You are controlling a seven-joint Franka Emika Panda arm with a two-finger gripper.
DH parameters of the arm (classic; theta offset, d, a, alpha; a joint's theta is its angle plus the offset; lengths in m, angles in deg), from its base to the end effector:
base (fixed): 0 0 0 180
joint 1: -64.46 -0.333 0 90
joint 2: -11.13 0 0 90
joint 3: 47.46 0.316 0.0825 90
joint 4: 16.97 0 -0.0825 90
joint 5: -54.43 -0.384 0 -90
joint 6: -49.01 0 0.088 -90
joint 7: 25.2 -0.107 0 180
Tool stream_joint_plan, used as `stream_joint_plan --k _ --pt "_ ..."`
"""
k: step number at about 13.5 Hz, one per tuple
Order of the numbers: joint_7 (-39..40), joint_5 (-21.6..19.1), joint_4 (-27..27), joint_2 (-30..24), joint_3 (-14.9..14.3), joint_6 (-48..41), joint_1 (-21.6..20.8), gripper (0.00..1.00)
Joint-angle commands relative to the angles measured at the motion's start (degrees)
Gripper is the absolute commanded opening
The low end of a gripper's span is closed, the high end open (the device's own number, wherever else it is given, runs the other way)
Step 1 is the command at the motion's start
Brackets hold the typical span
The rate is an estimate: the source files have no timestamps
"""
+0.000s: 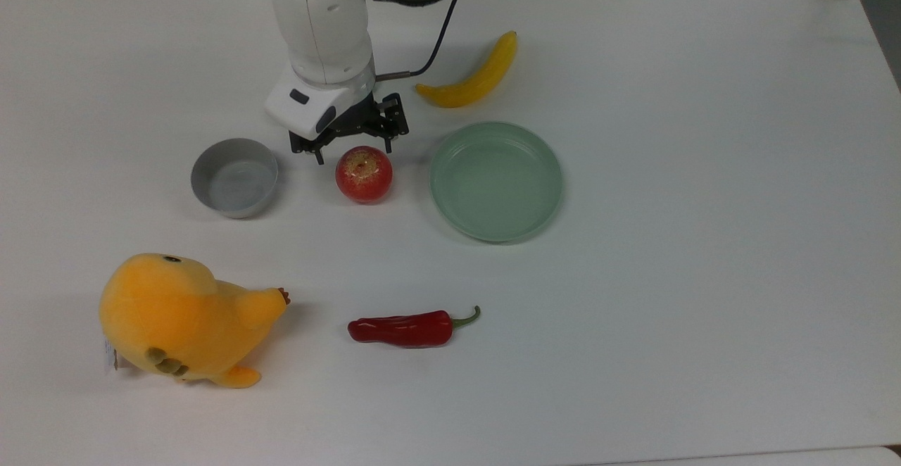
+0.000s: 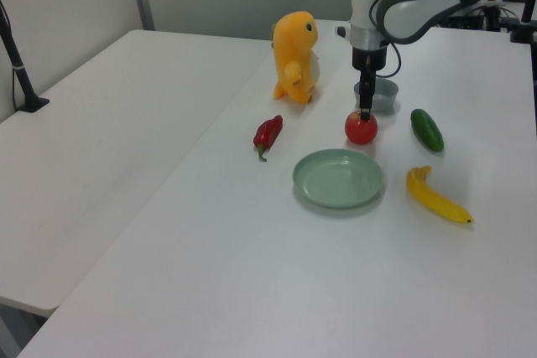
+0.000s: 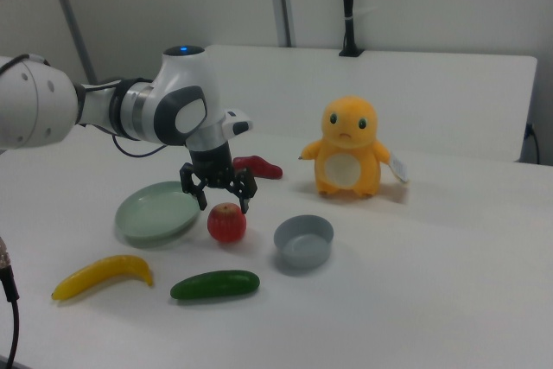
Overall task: Put the red apple in the bowl
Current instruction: 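Lower the open gripper over the red apple, then close the gripper on the red apple and lift it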
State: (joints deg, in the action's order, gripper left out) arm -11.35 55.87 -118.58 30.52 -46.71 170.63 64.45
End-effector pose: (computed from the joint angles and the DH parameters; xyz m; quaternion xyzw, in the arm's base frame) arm 0.6435 0.0068 0.3706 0.9910 0.1332 0.0044 0.0091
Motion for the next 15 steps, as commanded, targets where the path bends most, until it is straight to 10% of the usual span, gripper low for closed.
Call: stream_joint_plan --k 1,7,11,15 --pt "0.83 1.45 -0.7 1.52 -0.31 2.66 -0.07 1.0" --pt "0.83 1.46 -0.61 2.14 -0.31 2.92 -0.07 1.0" --pt "0.74 1.46 -0.52 1.97 -0.22 2.57 -0.07 0.55" --pt "0.74 1.37 0.61 -2.33 -0.22 -4.78 0.37 0.51"
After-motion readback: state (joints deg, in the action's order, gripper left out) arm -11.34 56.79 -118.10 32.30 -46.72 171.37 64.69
